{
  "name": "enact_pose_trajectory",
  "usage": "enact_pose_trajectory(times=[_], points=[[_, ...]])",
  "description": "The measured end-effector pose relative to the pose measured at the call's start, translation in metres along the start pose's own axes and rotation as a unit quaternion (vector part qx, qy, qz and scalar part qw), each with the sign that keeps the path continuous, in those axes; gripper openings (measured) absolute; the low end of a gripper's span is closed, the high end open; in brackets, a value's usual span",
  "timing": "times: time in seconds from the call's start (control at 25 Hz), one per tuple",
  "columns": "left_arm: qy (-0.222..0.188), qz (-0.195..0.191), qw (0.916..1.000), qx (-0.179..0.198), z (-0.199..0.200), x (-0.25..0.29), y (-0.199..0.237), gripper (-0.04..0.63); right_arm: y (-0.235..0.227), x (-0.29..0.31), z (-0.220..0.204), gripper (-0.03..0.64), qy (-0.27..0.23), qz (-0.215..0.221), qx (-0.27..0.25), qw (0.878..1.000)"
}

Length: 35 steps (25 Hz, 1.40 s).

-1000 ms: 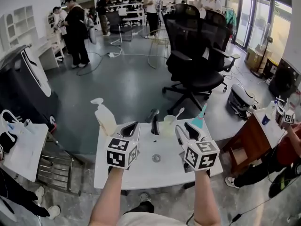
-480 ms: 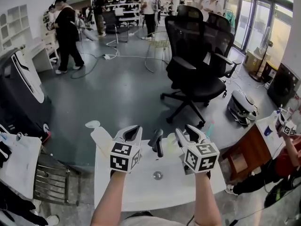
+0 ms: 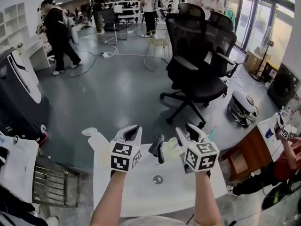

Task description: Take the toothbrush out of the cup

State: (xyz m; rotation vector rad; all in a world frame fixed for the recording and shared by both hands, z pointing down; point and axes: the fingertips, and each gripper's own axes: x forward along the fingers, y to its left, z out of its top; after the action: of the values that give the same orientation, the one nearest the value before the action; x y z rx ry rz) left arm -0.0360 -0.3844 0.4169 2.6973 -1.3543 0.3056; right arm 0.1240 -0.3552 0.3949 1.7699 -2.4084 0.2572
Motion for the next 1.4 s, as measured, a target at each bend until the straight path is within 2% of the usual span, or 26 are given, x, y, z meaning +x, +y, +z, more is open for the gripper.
enact_pose_trajectory(times=[0.24,0.72,1.08,1.4], points=[[0.006,0.003,1.0,0.004,-0.002,0.004,-0.007,0.0,-0.013,-0.002,-0.002,0.173,-0.001,-0.001,0.006,1.0],[0.01,0.059,0.9982,0.003,0.001,0.015,-0.023,0.0,-0.05,0.002,-0.011,0.176,0.003,0.034,0.013,0.999],[0.018,0.072,0.9972,0.004,-0.003,0.015,-0.028,0.0,-0.067,0.005,-0.029,0.189,0.011,0.029,0.036,0.999],[0.026,0.069,0.9972,0.008,-0.007,0.015,-0.029,0.0,-0.074,0.008,-0.054,0.19,0.032,0.012,0.056,0.998]])
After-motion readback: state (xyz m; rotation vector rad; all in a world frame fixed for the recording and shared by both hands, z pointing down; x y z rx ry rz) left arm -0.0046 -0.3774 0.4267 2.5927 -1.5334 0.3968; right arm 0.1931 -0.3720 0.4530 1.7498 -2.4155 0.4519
